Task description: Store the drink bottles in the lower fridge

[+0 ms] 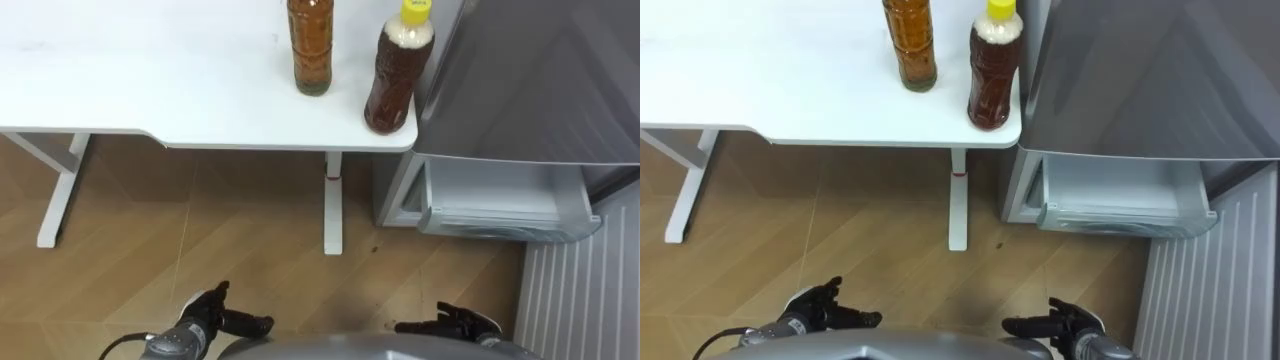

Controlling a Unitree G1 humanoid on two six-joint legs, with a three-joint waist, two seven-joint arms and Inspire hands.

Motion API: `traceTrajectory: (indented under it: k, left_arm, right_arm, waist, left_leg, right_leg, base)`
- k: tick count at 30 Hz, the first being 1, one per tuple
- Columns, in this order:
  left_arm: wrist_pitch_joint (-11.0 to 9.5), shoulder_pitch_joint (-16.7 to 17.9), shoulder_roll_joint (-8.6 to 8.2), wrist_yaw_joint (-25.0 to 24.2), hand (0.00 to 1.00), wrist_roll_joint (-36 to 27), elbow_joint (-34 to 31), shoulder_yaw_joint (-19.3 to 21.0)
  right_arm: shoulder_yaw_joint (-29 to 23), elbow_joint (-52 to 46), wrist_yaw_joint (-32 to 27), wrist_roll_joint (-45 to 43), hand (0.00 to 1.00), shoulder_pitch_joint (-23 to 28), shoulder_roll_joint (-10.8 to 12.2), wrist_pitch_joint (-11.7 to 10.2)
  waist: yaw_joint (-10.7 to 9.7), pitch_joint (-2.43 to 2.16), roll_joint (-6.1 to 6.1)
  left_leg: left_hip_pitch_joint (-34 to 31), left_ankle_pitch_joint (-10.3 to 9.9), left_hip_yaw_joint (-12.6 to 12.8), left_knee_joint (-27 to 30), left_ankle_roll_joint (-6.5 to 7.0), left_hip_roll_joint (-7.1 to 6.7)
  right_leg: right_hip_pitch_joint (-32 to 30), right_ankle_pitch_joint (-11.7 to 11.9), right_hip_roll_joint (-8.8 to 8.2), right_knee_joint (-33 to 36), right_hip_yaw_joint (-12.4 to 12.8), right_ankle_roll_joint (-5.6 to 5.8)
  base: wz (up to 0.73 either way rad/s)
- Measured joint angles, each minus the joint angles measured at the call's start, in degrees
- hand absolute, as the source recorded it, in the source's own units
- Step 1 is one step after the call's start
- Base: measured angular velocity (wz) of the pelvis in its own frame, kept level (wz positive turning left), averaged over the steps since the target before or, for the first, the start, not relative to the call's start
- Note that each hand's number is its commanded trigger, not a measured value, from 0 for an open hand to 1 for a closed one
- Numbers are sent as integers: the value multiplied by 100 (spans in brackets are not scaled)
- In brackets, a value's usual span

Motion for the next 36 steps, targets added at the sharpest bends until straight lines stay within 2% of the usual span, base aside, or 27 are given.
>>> traceTrajectory:
  k: [12,17,23,25,27,29,30,31,32,33,36]
  left_arm:
    - [0,0,-1,1,0,-8,12,34]
    - [2,-4,-35,9,0,-113,87,99]
    - [21,-1,-75,197,0,-473,325,169]
    - [21,3,-92,252,0,-552,410,191]
    - [22,51,-134,304,0,-798,410,370]
    - [44,115,-146,312,0,-1059,416,531]
    - [88,153,-146,315,0,-1277,433,611]
    - [121,166,-143,318,0,-1381,437,628]
    - [174,181,-143,318,0,-1602,436,646]
    - [215,203,-144,315,0,-1872,435,660]
    - [287,278,-144,349,0,-2273,425,839]
  right_arm:
    - [0,54,24,14,0,-29,-3,3]
    - [3,94,69,120,0,-27,-11,8]
    - [-18,231,57,369,0,-19,-8,9]
    - [-58,312,58,376,0,-47,-7,7]
    - [-178,318,77,380,0,-32,-6,9]
    - [-226,320,105,383,0,-29,-7,14]
    - [-224,331,124,403,0,-12,-7,23]
    - [-225,330,127,407,0,-6,-8,31]
    - [-226,309,127,407,0,-10,-11,70]
    - [-241,303,126,394,0,-18,-12,91]
    - [-394,306,116,281,0,-14,5,133]
  waist:
    - [4,3,-2]
    - [9,-22,87]
    - [6,1,151]
    - [10,19,123]
    - [6,21,155]
    - [10,-2,143]
    - [10,10,134]
    - [16,17,176]
    - [22,5,119]
    - [21,1,154]
    - [16,-3,144]
  left_leg:
    - [-4,-1,24,0,2,0]
    - [-4,-10,23,0,15,0]
    - [99,-35,-5,-5,11,0]
    - [129,-43,-18,-5,9,0]
    - [129,-68,-20,-3,12,0]
    - [148,-84,-15,-1,16,-6]
    - [161,-86,-8,-1,18,-11]
    - [162,-88,-4,-1,18,-11]
    - [158,-95,-1,3,19,-11]
    - [154,-111,3,21,19,-11]
    - [204,-141,9,38,20,-16]
  right_leg:
    - [0,-1,-2,-6,-1,2]
    - [4,-2,-2,-7,-15,3]
    - [121,-2,1,-6,-12,4]
    - [154,-4,3,-10,-13,6]
    - [155,-11,0,-17,-19,16]
    - [161,-15,-8,-14,-18,23]
    - [175,-16,-12,-9,-18,24]
    - [176,-16,-12,-6,-18,24]
    - [176,-16,-12,-5,-17,25]
    - [177,-18,-12,-6,-19,28]
    - [240,-24,-19,-11,-14,38]
  base:
    - [0]
    - [0]
    - [0]
    - [0]
    - [0]
    - [0]
    - [0]
    - [0]
    - [0]
    - [0]
    - [0]
